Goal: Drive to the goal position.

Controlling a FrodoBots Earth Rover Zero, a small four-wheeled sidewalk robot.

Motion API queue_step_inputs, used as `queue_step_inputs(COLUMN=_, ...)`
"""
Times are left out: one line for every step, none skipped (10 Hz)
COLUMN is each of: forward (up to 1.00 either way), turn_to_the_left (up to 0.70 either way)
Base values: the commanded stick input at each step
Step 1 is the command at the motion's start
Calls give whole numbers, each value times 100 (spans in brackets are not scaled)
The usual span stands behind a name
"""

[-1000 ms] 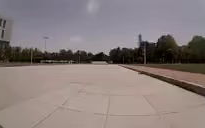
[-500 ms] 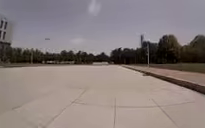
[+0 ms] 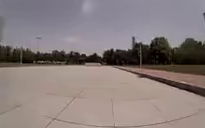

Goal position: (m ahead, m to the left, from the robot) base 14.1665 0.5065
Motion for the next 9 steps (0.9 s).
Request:
queue_step_inputs(forward=100, turn_to_the_left=0)
queue_step_inputs(forward=100, turn_to_the_left=0)
queue_step_inputs(forward=100, turn_to_the_left=0)
queue_step_inputs(forward=100, turn_to_the_left=0)
queue_step_inputs(forward=100, turn_to_the_left=-2)
queue_step_inputs(forward=100, turn_to_the_left=-31)
queue_step_inputs(forward=100, turn_to_the_left=-38)
queue_step_inputs(forward=100, turn_to_the_left=-38)
queue_step_inputs(forward=100, turn_to_the_left=-38)
